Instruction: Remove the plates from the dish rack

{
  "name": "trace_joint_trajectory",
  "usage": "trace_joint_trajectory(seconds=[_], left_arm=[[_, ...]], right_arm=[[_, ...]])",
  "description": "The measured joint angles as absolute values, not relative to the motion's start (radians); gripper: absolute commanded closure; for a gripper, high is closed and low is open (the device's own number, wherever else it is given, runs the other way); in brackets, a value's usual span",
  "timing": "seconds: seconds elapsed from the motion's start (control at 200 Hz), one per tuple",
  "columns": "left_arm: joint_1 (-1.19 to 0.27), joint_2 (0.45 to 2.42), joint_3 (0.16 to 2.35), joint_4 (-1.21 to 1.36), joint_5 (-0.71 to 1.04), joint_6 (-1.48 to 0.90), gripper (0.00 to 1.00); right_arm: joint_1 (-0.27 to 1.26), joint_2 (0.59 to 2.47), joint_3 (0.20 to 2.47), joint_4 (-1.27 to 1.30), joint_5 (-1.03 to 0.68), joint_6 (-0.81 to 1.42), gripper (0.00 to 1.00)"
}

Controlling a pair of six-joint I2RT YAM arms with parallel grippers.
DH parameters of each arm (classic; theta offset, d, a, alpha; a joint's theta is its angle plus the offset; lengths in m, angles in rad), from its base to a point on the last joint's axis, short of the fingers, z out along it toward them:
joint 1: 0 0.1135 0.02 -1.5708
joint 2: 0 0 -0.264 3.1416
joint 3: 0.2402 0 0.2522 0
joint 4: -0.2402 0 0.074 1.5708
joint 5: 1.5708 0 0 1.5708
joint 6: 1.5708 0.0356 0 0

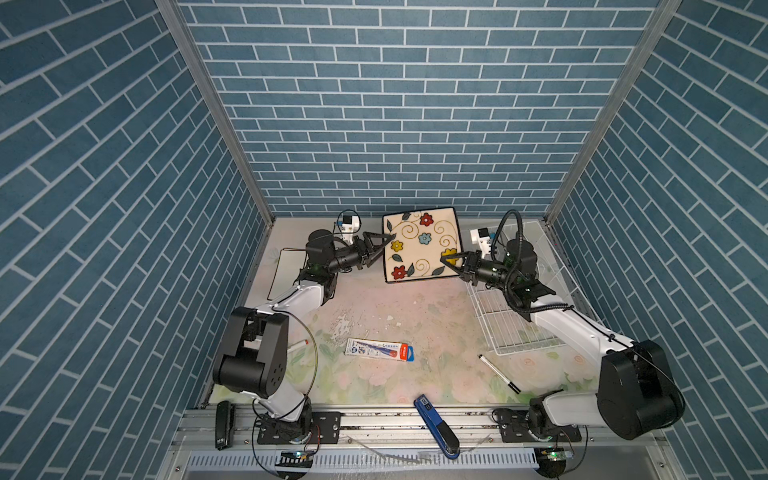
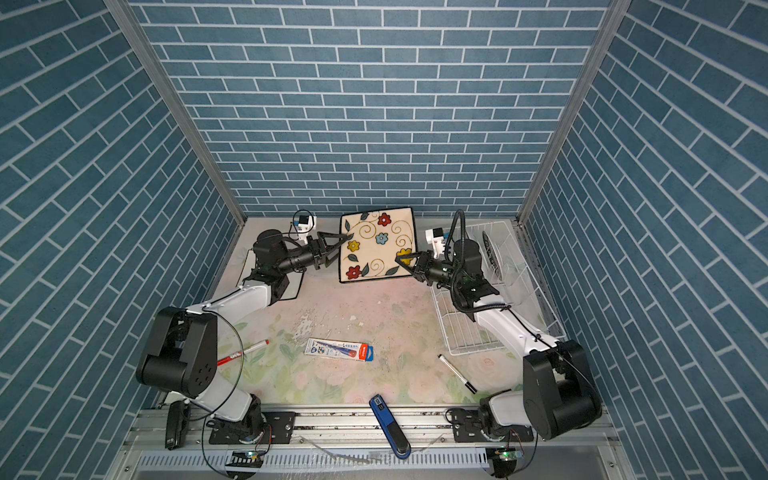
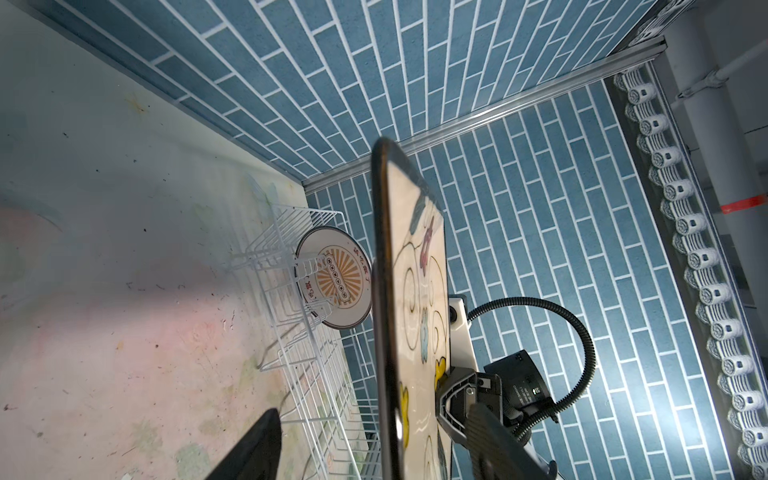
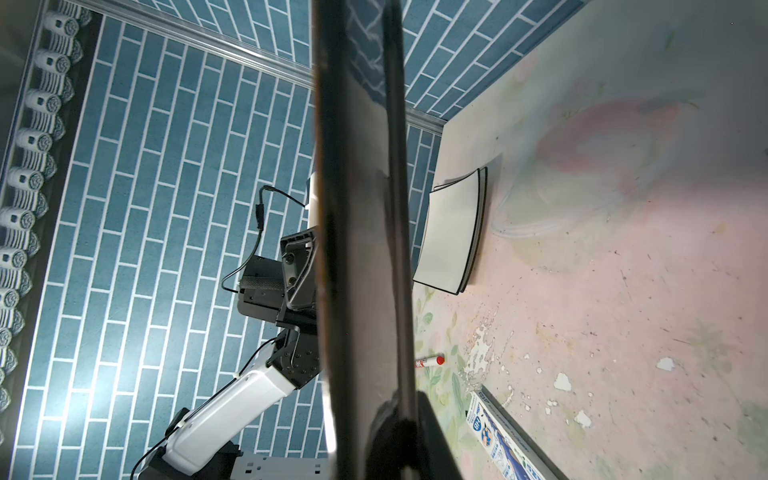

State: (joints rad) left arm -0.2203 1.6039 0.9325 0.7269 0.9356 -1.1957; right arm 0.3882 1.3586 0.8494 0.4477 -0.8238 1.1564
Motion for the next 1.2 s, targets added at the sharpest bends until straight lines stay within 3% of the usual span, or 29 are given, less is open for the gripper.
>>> trace_joint_trajectory(seconds=[0.265,0.7,1.115,1.2], left_arm=[[-0.245,1.635,0.933,0.808,0.928,-1.254,0.45],[-0.247,1.636,0.933,0.852,0.921,-1.292,0.5],[-0.249,1.636,0.933,0.878,0.921,-1.317,0.81],[-0.249,1.636,0.933,0.875,0.919,-1.335,0.94]], right_arm=[[0.393,1.359,0.849,0.504,-0.83,1.184,1.0],[0.409,1.389,0.85,0.516,-0.84,1.202,1.0],[0.421,1.394,0.85,0.516,-0.854,1.207,1.0],[0.421,1.394,0.852,0.518,-0.856,1.196,1.0]])
